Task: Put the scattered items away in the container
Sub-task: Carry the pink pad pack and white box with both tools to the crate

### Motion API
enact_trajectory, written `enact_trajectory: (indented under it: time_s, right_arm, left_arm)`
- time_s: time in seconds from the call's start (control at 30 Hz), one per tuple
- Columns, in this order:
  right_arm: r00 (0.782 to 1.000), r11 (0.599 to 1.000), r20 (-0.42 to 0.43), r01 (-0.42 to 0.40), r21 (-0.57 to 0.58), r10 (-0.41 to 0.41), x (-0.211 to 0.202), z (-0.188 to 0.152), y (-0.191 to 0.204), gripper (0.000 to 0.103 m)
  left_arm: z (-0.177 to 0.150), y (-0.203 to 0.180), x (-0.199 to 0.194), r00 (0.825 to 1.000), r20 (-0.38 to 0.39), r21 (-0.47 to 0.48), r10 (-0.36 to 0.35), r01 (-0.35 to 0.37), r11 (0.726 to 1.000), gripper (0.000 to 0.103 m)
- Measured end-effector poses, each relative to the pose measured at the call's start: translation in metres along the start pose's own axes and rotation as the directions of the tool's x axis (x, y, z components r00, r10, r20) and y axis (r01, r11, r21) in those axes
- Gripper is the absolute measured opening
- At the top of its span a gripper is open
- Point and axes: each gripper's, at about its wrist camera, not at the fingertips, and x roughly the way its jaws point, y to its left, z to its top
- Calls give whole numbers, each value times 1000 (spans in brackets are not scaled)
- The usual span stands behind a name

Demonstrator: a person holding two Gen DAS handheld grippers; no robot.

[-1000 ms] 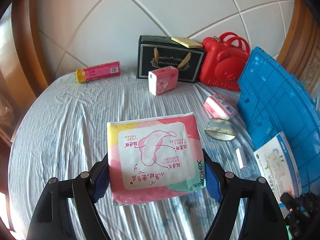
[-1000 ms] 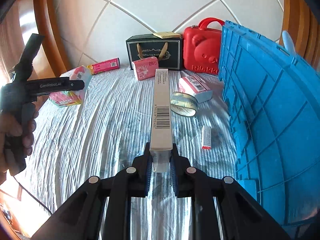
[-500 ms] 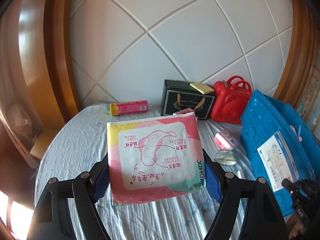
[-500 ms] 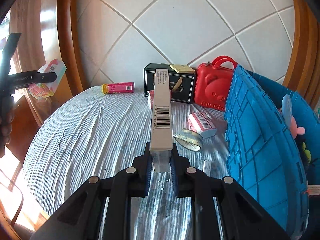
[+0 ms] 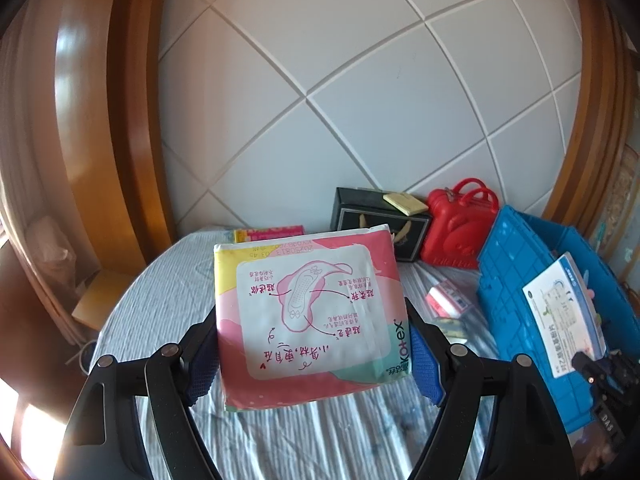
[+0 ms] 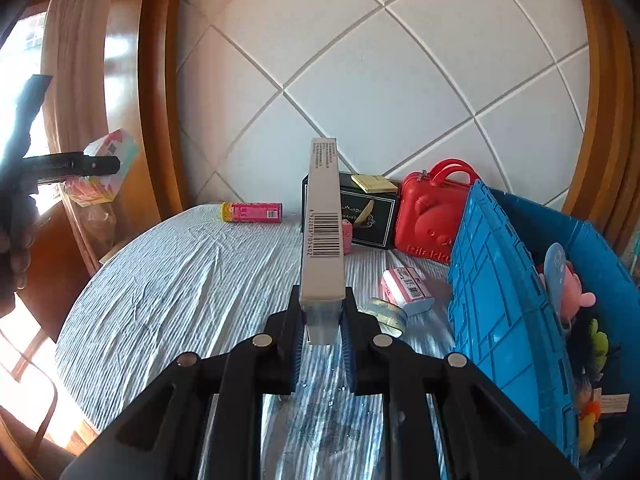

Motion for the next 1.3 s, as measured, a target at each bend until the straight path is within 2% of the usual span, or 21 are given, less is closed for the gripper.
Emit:
enact_trajectory:
  time_s: [0.6, 0.83, 1.03, 1.3]
  right_arm:
    - [997, 998, 45, -56, 11, 56, -28, -1, -53, 16]
    - [994, 996, 90, -73, 42, 69, -47, 3, -85, 16]
    - [992, 992, 124, -50, 114, 36, -65, 3, -131, 16]
    - [993, 981, 114, 21, 191, -43, -83, -10, -194, 16]
  left_arm:
    - [4, -68, -30, 1000, 26, -6, 9, -9, 1000, 79]
    - [12, -100, -35, 999, 33, 13, 16, -17, 1000, 79]
    - [27, -149, -29, 999, 49, 59, -23, 20, 998, 79]
    - [44, -243, -9, 990, 40, 158, -136, 128, 979, 79]
